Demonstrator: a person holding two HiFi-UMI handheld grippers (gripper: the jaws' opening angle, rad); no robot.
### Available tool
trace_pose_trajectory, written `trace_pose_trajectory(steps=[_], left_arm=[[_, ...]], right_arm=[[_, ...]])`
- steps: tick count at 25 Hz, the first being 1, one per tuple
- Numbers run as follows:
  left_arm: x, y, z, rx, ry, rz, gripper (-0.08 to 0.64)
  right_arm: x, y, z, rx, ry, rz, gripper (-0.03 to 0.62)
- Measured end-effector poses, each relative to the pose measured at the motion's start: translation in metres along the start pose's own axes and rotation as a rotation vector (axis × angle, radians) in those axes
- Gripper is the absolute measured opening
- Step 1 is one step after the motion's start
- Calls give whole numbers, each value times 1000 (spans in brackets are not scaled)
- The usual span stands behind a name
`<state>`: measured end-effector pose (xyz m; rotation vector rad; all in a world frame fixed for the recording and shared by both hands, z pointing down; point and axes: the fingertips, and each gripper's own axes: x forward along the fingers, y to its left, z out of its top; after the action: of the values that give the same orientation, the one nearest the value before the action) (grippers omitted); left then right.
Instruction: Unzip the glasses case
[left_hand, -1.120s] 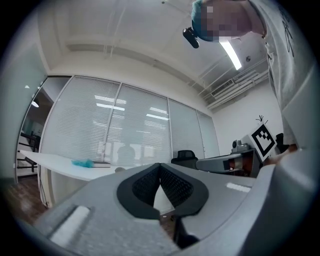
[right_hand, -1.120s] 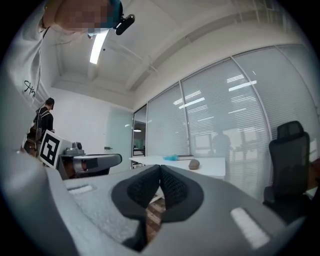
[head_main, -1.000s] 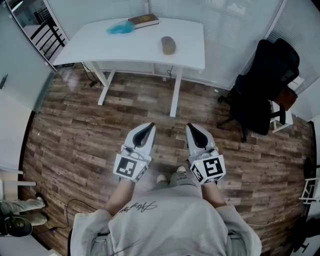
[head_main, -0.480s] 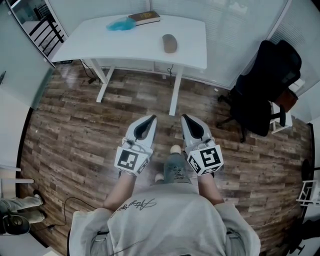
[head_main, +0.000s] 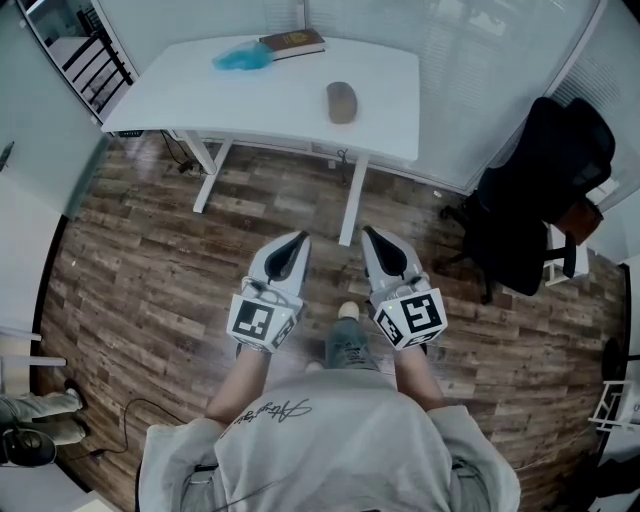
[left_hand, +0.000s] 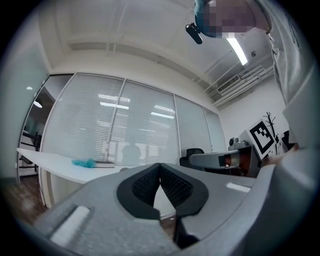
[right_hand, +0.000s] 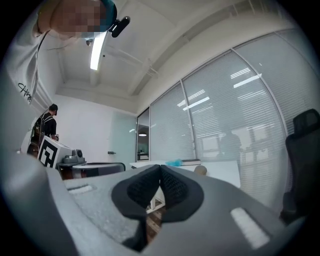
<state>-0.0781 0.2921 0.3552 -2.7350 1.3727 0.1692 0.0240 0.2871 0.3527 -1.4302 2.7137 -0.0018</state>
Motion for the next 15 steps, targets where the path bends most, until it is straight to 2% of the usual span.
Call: trace_pose_trajectory(steps=[5,15], left_arm=[[33,11,-2,3,0,6,9],[94,42,-13,8,1,13,9]], right_arm=[[21,-26,-5,-48,25,-11,2],[73,-75,-2,-64,25,-3,2]])
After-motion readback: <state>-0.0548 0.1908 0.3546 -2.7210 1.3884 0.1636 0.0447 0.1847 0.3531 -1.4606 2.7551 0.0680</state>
